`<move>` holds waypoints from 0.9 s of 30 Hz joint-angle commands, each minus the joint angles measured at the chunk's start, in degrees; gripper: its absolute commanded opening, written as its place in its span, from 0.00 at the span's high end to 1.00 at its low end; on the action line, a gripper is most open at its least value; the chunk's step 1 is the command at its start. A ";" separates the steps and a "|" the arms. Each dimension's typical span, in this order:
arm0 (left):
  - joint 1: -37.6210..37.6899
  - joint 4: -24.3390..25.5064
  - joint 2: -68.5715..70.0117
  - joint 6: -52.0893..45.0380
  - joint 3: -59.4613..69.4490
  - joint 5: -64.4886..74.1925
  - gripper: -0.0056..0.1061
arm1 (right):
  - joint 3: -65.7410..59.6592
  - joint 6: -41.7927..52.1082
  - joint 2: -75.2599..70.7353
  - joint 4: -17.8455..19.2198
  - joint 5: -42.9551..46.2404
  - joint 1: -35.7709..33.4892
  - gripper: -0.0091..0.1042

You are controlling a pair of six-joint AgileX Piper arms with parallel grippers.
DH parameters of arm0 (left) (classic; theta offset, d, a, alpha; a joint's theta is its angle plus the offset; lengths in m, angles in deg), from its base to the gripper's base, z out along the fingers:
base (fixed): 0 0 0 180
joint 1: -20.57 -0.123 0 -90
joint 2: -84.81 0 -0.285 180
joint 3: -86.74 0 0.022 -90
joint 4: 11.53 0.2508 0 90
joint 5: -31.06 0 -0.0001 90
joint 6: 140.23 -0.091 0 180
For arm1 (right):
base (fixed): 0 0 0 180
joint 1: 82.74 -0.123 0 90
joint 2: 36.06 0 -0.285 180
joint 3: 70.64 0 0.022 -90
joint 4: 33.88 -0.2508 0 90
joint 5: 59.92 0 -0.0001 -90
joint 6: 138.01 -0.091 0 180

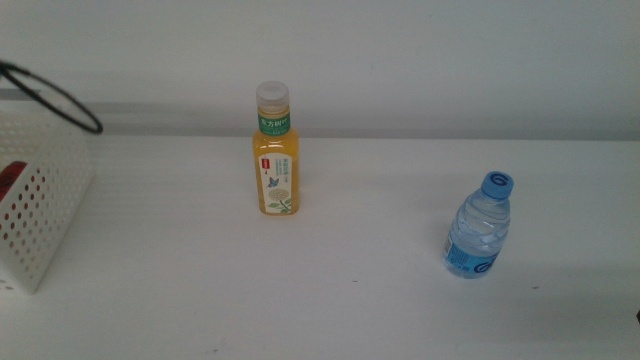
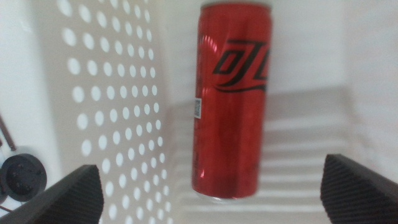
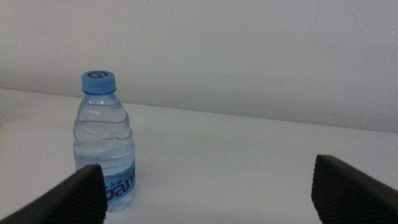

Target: Use arms to grab the bottles and put them into the dustbin to the left of the table.

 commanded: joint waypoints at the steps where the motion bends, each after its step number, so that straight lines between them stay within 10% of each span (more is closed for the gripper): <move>1: 1.14 -2.27 4.10 2.76 -0.39 2.89 0.11 | -2.48 0.29 -2.24 0.39 0.69 0.16 0.15; 27: 30.98 -5.20 58.81 8.02 42.32 -22.59 0.11 | -2.48 0.29 -2.24 0.39 0.69 0.16 0.15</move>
